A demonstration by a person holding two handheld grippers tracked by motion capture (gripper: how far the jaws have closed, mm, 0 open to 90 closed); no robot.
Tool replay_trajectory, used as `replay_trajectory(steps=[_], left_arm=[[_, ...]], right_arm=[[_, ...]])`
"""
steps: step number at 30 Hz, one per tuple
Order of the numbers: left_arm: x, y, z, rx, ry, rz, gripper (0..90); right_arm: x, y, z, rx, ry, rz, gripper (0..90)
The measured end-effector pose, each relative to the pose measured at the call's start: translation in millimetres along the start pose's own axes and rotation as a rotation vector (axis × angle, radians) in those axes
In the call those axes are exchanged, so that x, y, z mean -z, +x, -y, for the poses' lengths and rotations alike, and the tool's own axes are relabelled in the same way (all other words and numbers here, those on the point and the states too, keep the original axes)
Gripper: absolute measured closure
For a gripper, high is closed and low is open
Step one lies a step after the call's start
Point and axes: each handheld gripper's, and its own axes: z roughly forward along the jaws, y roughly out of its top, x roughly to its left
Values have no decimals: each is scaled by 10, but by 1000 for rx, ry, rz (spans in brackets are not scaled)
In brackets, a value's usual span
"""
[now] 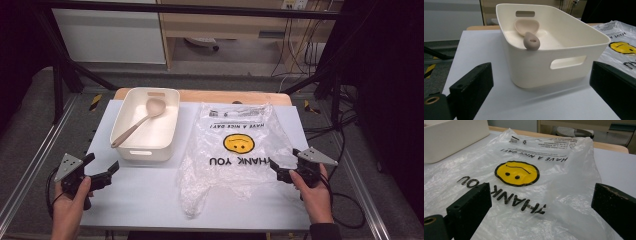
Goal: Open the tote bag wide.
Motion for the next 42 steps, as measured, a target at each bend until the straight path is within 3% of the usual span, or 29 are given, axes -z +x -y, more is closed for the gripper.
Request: replay_trajectory(steps=[10, 19, 24, 32, 37, 42], left_arm=[[-6, 16, 8, 4, 5, -10, 45], [-28, 44, 21, 12, 13, -25, 45], [-32, 58, 27, 17, 15, -30, 45], [-33, 67, 35, 20, 19, -34, 45], [-40, 72, 43, 28, 23, -35, 45], [-52, 76, 56, 26, 35, -41, 45]], right_arm=[[-27, -57, -79, -11, 11, 12, 42], [-97, -238, -394, -26, -35, 40, 45], [-182, -300, -436, -20, -30, 61, 46], [-433, -511, -471, -36, 24, 102, 93], [-652, -755, -400, -68, 87, 118, 233], [-822, -836, -302, -65, 142, 120, 302]])
